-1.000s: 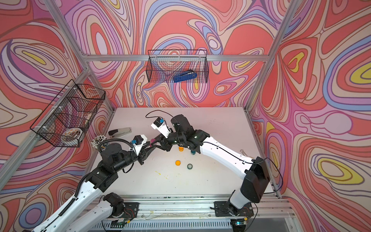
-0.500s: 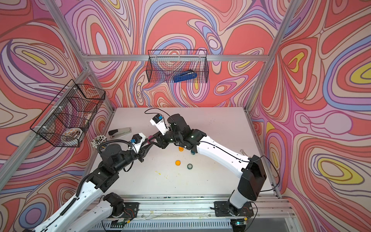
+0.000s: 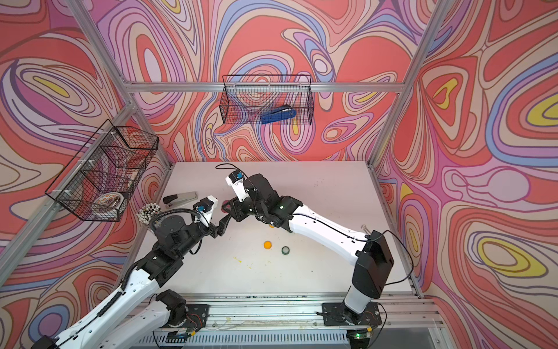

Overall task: Close the paint jar lid
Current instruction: Place the paint jar at the center of the board.

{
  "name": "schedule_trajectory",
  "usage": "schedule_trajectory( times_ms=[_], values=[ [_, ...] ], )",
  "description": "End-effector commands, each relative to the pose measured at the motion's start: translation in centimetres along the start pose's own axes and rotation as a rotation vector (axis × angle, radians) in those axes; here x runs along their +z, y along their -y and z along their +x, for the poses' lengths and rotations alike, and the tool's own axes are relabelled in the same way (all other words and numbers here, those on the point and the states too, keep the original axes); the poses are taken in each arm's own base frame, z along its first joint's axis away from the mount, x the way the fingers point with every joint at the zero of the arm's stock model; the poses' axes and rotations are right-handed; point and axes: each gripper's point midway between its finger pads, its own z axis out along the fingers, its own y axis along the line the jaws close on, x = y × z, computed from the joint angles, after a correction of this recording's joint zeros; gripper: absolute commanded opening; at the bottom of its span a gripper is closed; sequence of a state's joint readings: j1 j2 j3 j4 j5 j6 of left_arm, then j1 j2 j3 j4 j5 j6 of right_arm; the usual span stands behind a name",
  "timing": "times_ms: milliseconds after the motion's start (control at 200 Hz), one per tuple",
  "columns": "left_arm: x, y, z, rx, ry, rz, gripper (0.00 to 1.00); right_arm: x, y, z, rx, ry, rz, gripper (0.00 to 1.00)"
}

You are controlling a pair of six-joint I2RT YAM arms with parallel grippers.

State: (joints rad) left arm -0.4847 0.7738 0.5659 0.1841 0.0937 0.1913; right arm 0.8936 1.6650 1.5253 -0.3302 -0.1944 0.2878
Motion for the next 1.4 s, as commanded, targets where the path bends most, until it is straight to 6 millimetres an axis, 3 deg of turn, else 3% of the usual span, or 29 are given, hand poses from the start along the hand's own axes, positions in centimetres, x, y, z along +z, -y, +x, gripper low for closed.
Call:
schedule_trajectory(
  times_ms=[0,135,305,451,556,686,706,811,1027,1292,1392],
  values=[
    [-0.1,-0.8,0.0,0.007,-0.016,-0.043,1.0,0.0,1.6,-0.7,-0.025,0.01,0.104,0.22],
    [-0.7,-0.9,1.7,-0.04,-0.088,-0.06,1.0,-1.0,5.2,-1.7,-0.032,0.025,0.235,0.22],
    [-2.1,-0.3,1.5,-0.089,-0.087,-0.028,1.0,-2.8,12.6,-0.8,-0.015,-0.007,0.423,0.23],
    [-2.1,1.5,0.2,-0.183,-0.127,0.087,1.0,-3.9,18.3,1.5,0.027,-0.053,0.535,0.23],
    [-1.5,2.8,0.4,-0.201,-0.215,0.176,1.0,-4.0,21.7,3.4,0.064,-0.079,0.589,0.23],
    [-0.7,4.7,1.3,-0.196,-0.268,0.287,1.0,-3.6,25.7,6.0,0.111,-0.116,0.642,0.23],
    [-0.6,5.0,1.3,-0.199,-0.261,0.306,1.0,-2.9,26.7,7.3,0.126,-0.139,0.647,0.23],
    [-0.1,5.7,1.9,-0.229,-0.231,0.334,1.0,-1.7,29.8,9.9,0.174,-0.16,0.656,0.23],
    [0.9,4.5,3.2,-0.271,-0.307,0.254,1.0,0.4,32.6,12.7,0.22,-0.173,0.641,0.24],
    [1.6,-0.4,3.8,-0.422,-0.273,-0.066,1.0,2.1,33.8,14.8,0.243,-0.186,0.628,0.24],
    [1.5,-0.1,3.8,-0.458,-0.299,-0.054,1.0,2.4,34.0,15.1,0.244,-0.192,0.627,0.24]
  ],
)
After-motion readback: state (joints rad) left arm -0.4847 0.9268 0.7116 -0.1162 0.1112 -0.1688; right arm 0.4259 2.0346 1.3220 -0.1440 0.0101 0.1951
